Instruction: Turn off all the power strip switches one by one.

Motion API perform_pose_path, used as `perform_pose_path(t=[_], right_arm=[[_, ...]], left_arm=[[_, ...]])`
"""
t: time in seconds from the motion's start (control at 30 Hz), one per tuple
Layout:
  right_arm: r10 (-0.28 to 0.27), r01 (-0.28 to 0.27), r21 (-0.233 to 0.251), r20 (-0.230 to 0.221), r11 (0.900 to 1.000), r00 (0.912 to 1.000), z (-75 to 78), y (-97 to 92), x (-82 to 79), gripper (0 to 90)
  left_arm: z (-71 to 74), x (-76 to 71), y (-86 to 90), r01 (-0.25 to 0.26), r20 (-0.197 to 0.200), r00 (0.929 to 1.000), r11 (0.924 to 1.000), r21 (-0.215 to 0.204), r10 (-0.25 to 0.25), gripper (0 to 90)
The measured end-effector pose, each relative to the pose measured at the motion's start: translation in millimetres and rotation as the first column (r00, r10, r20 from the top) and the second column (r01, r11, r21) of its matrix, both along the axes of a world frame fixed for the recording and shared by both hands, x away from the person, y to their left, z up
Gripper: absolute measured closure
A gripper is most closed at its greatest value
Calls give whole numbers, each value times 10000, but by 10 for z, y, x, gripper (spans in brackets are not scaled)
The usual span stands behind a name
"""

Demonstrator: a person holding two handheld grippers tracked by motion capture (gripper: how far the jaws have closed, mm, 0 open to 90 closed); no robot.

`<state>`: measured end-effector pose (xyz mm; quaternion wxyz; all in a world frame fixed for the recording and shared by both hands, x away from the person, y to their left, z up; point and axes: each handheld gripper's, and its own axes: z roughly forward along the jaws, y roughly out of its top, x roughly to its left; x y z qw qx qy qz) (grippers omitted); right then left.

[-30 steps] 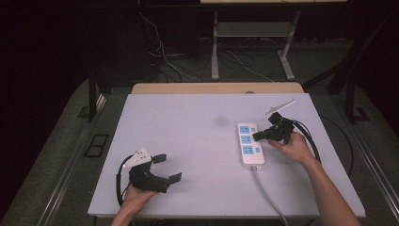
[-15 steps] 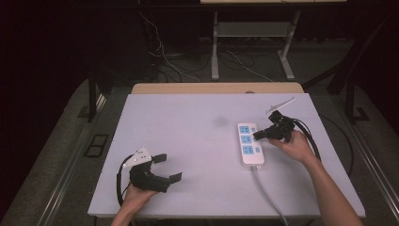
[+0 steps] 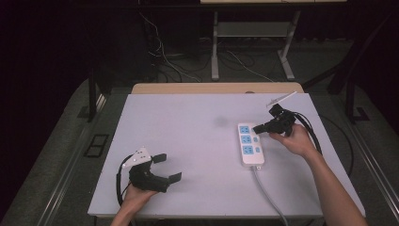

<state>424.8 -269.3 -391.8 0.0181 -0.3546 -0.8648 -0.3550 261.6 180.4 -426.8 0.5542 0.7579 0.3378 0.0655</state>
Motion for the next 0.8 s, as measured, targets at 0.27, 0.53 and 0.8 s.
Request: perform_pose_path(t=[0.27,0.53,0.8], right_arm=[[-36,37,-134,73,9999,10000,66,15,93,900],[-187,187,-129,55,9997,9998,61,28,194,900],[-236,233,-183,-141,9996,9996,-37,33,269,900]], left_arm=[[-1,5,6,-10,11,10000,10000,3,10,0],[0,7,13,-7,27,10000,10000,14,7,0],[3,9,21,-17,48,10000,10000,-8,17,0]])
